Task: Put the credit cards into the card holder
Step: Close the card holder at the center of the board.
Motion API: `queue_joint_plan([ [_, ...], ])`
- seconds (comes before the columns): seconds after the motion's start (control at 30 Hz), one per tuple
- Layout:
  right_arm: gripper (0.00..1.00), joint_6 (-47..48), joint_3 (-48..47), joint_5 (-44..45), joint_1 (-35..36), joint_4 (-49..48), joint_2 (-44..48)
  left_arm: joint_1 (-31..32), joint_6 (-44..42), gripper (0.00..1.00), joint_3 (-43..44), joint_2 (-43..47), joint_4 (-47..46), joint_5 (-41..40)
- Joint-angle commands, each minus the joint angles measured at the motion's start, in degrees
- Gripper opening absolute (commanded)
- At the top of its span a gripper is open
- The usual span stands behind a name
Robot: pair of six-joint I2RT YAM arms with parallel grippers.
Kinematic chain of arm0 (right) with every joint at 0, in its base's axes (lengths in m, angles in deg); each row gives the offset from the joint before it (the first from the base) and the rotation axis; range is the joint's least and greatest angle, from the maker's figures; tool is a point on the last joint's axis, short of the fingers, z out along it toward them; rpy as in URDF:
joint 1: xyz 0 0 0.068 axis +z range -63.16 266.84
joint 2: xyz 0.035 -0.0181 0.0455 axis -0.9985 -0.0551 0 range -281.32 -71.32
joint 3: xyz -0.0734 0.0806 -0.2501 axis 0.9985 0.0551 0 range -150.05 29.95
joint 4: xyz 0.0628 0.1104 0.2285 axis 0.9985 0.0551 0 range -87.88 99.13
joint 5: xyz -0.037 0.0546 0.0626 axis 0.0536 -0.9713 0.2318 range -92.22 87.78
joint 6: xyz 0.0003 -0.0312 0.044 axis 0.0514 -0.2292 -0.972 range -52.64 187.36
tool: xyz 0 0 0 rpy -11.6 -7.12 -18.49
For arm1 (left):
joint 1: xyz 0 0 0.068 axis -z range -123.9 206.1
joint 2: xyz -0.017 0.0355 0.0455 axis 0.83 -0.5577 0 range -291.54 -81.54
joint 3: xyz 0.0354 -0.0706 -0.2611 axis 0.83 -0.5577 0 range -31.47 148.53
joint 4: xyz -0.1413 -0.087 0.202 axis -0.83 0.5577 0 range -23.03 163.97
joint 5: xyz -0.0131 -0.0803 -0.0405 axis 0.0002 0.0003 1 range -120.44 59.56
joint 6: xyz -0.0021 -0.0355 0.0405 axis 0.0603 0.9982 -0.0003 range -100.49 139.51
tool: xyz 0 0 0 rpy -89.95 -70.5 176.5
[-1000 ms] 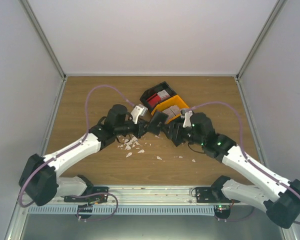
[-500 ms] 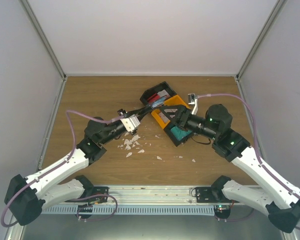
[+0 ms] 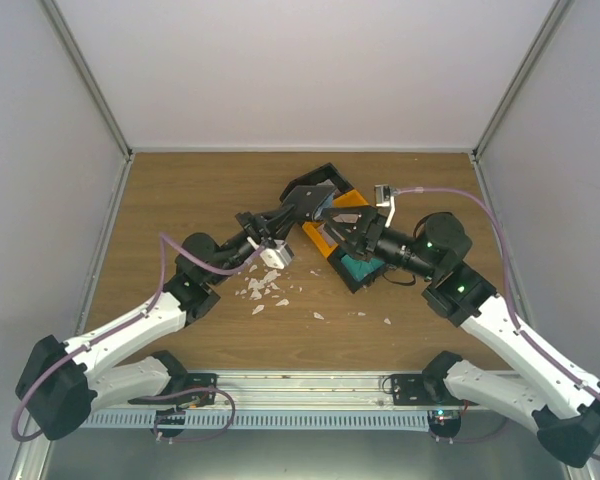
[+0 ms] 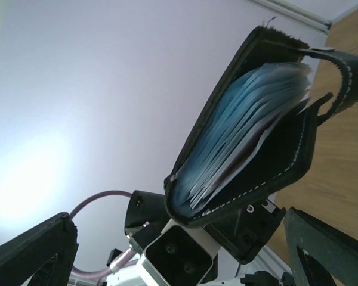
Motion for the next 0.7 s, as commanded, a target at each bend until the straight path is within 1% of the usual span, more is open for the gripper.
queue_joint_plan([
  [0.0,0.91,-2.5,-1.6,2.7,-0.6,3.3,-0.8,0.4,-3.5,0.0,-1.2,1.7,-8.2,1.8],
  [0.03,0.87,-2.7,-2.9,3.8,-0.6,6.4,-1.5,0.4,-4.3,0.0,-1.4,2.0,-8.1,2.5],
  [0.1,0.83,-2.6,-4.9,5.3,-0.6,9.5,-2.8,0.4,-6.5,0.0,-1.6,2.4,-7.3,3.7],
  [0.17,0.78,-2.2,-6.3,5.6,-0.6,9.4,-3.7,0.4,-8.1,0.0,-1.5,2.5,-5.7,4.9],
  [0.27,0.7,-1.6,-8.0,6.1,-0.7,9.8,-5.1,0.4,-9.2,0.0,-2.0,2.4,-6.2,5.3],
  [0.3,0.65,-1.7,-8.3,6.0,-0.7,9.9,-5.6,0.4,-9.0,0.0,-2.1,2.6,-6.5,5.6],
  [0.33,0.6,-1.7,-8.3,5.6,-0.7,9.7,-5.9,0.5,-8.8,0.0,-2.2,2.7,-6.5,5.8],
  [0.37,0.51,-1.8,-8.3,5.2,-0.7,9.4,-6.2,0.5,-8.6,0.0,-2.3,2.7,-6.7,5.7],
  [0.47,0.2,-1.7,-7.6,4.1,-0.7,8.2,-6.4,0.6,-7.2,0.01,-2.4,2.4,-6.7,4.3],
  [0.5,0.12,-1.2,-7.1,4.3,-0.7,7.7,-6.0,0.7,-4.9,0.04,-1.9,2.6,-6.2,3.2],
  [0.53,0.06,-0.4,-6.7,4.7,-0.7,7.2,-5.7,0.7,-1.5,0.11,-1.3,2.8,-5.4,1.7],
  [0.57,0.02,0.5,-6.1,5.1,-0.7,6.6,-5.3,0.7,2.4,0.2,-0.8,3.2,-4.7,0.2],
  [0.6,0.01,2.0,-5.4,5.5,-0.7,5.7,-4.8,0.8,7.2,0.3,-0.7,4.0,-4.4,-1.5],
  [0.67,0.01,5.3,-4.1,7.0,-0.7,3.9,-3.8,0.9,15.6,0.45,-1.7,6.6,-3.5,-2.9],
])
